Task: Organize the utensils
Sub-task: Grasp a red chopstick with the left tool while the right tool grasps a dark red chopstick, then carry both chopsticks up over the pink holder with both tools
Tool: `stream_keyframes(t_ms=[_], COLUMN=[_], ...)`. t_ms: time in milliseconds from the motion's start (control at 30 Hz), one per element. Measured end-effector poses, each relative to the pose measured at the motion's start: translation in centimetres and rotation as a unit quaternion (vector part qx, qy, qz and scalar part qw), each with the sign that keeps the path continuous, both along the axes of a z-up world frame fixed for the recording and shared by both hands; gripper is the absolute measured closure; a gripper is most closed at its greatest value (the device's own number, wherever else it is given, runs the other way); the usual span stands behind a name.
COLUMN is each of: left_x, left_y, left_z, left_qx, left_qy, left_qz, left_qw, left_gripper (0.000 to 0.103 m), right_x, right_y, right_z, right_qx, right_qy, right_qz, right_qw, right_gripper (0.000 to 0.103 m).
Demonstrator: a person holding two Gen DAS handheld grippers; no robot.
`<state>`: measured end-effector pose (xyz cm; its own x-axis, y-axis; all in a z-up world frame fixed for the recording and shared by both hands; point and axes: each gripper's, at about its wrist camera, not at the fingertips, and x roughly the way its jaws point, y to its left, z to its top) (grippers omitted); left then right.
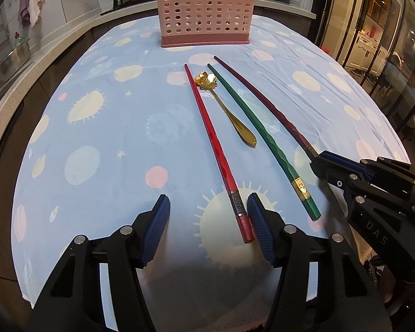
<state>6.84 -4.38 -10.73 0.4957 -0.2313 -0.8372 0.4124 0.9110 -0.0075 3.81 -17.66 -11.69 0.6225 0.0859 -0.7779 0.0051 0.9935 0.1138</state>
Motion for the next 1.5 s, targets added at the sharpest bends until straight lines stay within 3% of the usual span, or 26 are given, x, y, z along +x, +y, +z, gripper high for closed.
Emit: stream_keyframes(t_ms=[200,333,367,733,1267,1333,1400,1433,1500], left_x=[-0.3,-0.3,-0.3,0.4,4.4,4.4,4.4,4.4,4.3], left_y=[-0.1,0.0,0.1,1.4,3.2,3.3,3.3,3.3,3.5], left_z=[0.1,0.1,0.2,1.4,11.7,11.3,9.6,8.5,6.0], left_qx=[-0.006,-0.015,-0.019,-0.05,-0.095,-0.089,-0.074,-0.069,-0.052], left_qy=[-0.002,0.005,0.01,0.024,-0.101,-0.1,-0.085,-0.075,-0.052], left_qz=[-0.004,-0.009,-0.011,0.0,0.024,0.025,0.026,0.027,0.032], left_qw=[1.0,0.9998,0.9997,0.9985,0.9901,0.9907,0.9934,0.9945,0.9968], left_gripper=[0.066,0.091,0.093,0.095,0.098,0.097,0.087,0.076,0.072], right_x=[-0.5,-0.7,-0.8,-1.5,1.0,1.2,1.2,1.2,1.1], right_y=[-0.4,-0.8,-0.8,-2.0,-4.6,-4.7,-4.7,-4.5,-4.3], right_z=[0.0,0.1,0.2,2.3,12.5,12.5,11.9,11.4,10.5], right_qx=[0.003,0.006,0.006,0.013,0.014,0.015,0.018,0.019,0.02], right_qy=[0.001,0.002,0.002,-0.023,-0.149,-0.15,-0.142,-0.137,-0.126], right_qz=[-0.005,-0.01,-0.011,-0.022,-0.033,-0.035,-0.034,-0.033,-0.031], right_qw=[1.0,1.0,1.0,0.999,0.988,0.988,0.989,0.99,0.991], right_gripper=[0.096,0.096,0.096,0.096,0.096,0.096,0.096,0.096,0.096])
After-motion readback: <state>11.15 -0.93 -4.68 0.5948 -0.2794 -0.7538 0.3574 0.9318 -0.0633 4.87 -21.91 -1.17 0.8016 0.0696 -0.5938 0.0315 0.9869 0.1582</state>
